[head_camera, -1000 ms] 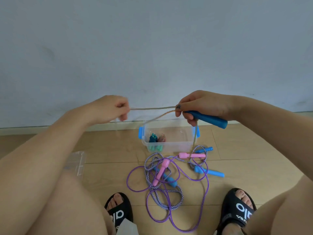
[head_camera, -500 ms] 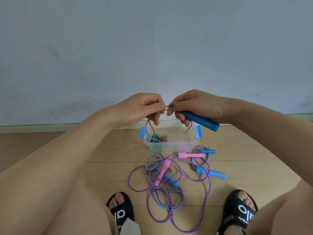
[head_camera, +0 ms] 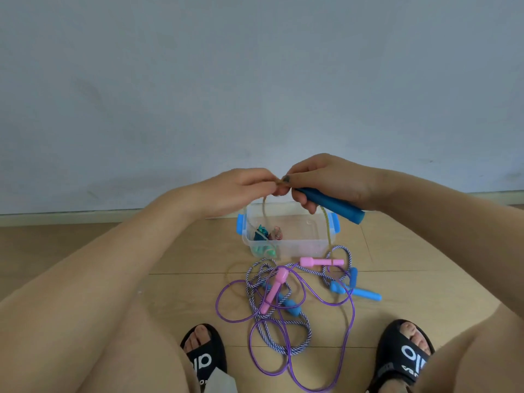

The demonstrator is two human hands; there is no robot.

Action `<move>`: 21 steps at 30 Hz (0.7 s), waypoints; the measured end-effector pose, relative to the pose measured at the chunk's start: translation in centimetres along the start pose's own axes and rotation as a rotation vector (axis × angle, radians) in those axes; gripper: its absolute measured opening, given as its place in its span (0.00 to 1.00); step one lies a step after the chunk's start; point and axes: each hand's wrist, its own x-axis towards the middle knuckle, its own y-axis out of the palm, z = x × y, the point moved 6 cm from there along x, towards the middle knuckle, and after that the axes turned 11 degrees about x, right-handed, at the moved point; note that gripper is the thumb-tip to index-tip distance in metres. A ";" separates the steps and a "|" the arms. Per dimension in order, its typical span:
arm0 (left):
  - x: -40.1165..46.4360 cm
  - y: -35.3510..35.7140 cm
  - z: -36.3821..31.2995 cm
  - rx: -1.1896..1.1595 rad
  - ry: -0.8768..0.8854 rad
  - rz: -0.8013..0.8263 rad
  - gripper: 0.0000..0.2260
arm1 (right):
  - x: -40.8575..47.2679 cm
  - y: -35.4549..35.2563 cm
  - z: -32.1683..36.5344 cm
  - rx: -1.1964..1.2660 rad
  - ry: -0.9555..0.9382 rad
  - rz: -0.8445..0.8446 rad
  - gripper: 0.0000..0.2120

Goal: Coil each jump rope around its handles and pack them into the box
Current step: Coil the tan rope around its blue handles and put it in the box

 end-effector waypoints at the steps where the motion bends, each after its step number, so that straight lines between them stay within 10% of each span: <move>1: 0.0 0.3 -1.0 -0.047 0.045 0.001 0.11 | 0.1 0.0 0.3 0.001 -0.015 -0.007 0.14; 7: -0.6 -1.4 0.7 -0.060 0.022 0.008 0.13 | -0.2 -0.6 -0.2 -0.011 0.025 0.009 0.13; 13: -1.6 -3.2 8.2 0.731 -0.363 0.136 0.12 | -1.1 -2.0 -1.0 -0.011 0.076 -0.021 0.14; 17: -0.9 -1.4 2.8 0.076 -0.128 -0.038 0.15 | -0.6 0.0 0.1 0.021 0.015 0.023 0.13; 21: -0.7 -0.9 -2.0 -0.093 0.096 -0.070 0.12 | -0.5 0.4 0.9 0.036 -0.029 0.022 0.12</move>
